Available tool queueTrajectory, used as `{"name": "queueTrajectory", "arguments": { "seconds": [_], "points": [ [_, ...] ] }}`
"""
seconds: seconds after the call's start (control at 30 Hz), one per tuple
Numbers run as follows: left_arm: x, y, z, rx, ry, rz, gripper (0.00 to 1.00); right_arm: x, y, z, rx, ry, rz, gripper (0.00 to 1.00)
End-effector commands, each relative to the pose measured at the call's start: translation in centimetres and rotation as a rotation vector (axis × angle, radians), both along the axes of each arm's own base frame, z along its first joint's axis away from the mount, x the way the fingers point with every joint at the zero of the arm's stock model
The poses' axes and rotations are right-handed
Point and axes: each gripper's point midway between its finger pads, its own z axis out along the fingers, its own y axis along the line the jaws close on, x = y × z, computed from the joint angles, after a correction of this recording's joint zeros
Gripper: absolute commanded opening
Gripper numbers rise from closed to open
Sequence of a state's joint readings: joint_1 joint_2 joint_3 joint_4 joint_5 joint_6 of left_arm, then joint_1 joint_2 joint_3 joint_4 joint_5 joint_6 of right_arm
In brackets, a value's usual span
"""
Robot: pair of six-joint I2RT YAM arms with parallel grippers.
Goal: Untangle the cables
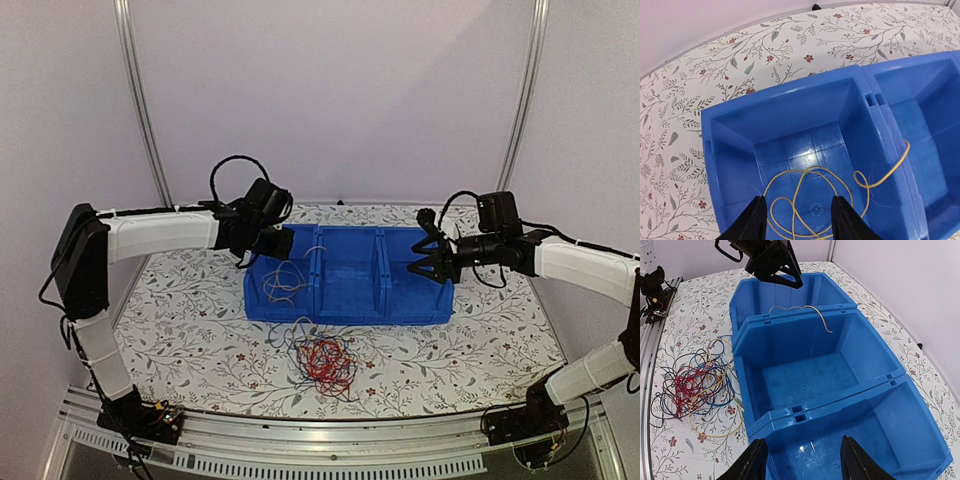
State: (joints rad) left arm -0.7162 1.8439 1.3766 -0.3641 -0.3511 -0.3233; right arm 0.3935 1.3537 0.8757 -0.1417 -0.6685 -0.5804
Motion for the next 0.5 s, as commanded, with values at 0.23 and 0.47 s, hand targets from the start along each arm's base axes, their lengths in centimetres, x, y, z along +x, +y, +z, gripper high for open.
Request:
{"name": "queueTrajectory", "arguments": {
  "seconds": [0.23, 0.47],
  "points": [
    [-2.0, -3.2, 4.7, -0.039, -0.052, -0.379, 0.44, -0.2, 0.6, -0.2, -0.01, 0.023, 0.04, 0.53],
    [-3.3, -2.9, 0.6, 0.084, 0.028, -0.593, 0.39, -0.2, 0.5, -0.1, -0.015, 0.014, 0.038, 0.53]
  ]
}}
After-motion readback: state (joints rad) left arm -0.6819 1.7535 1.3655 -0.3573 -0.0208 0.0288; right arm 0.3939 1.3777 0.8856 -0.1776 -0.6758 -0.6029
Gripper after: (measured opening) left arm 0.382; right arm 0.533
